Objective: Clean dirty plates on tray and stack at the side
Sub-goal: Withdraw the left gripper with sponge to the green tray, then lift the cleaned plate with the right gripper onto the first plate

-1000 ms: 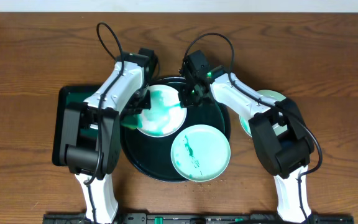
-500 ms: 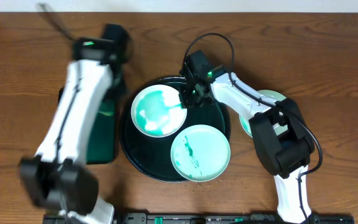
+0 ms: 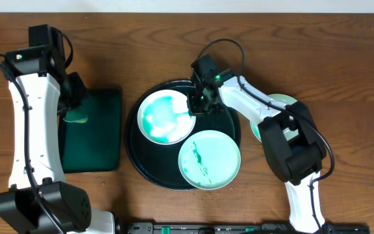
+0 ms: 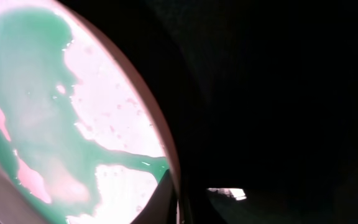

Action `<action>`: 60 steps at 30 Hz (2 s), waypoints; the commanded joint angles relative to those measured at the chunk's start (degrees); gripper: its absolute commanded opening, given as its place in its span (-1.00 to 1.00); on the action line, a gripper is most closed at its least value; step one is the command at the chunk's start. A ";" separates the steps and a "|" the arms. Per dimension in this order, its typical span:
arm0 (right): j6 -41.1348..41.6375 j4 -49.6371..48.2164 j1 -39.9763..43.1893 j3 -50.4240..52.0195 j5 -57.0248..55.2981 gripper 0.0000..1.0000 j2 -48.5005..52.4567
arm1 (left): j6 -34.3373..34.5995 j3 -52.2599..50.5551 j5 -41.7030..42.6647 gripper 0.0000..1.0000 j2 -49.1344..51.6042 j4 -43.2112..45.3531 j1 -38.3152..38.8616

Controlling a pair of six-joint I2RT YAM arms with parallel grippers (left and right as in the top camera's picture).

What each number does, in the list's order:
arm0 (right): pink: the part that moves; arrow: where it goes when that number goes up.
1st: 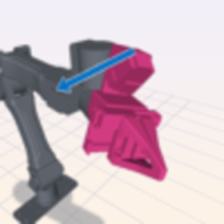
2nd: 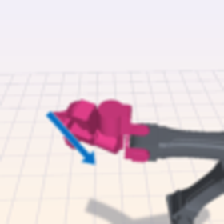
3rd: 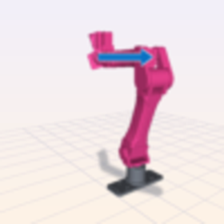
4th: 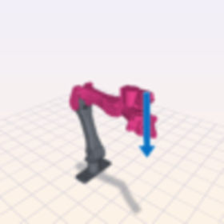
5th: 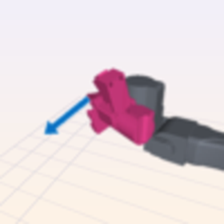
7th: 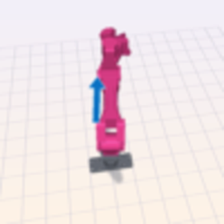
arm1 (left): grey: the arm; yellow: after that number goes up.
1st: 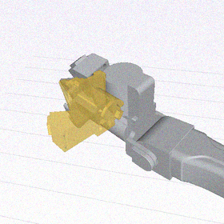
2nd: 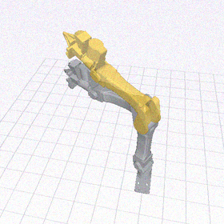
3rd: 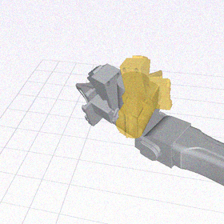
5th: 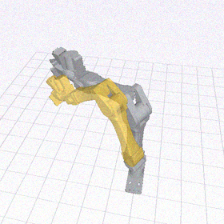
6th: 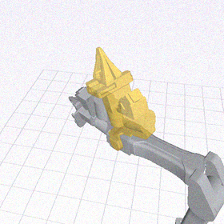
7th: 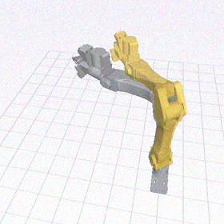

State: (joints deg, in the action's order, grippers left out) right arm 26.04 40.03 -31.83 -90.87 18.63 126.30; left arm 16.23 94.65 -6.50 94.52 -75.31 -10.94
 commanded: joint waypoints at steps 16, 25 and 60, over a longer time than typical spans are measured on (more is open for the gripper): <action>-12.98 4.57 -8.41 -2.34 -39.23 -0.98 -14.97 | -1.18 -5.75 2.08 -0.86 0.57 3.61 -0.09; -18.49 4.74 -21.29 -2.34 -74.05 -0.98 -17.29 | -1.18 -8.33 3.13 -0.85 0.63 6.23 -0.09; -13.88 5.66 -17.64 -2.36 -37.99 -0.98 -24.06 | -1.18 -8.33 3.13 -0.86 0.63 6.62 -0.09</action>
State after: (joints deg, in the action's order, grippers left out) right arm 9.96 45.65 -53.67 -92.84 -40.10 108.27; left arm 16.03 86.65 -3.29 94.83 -68.69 -10.87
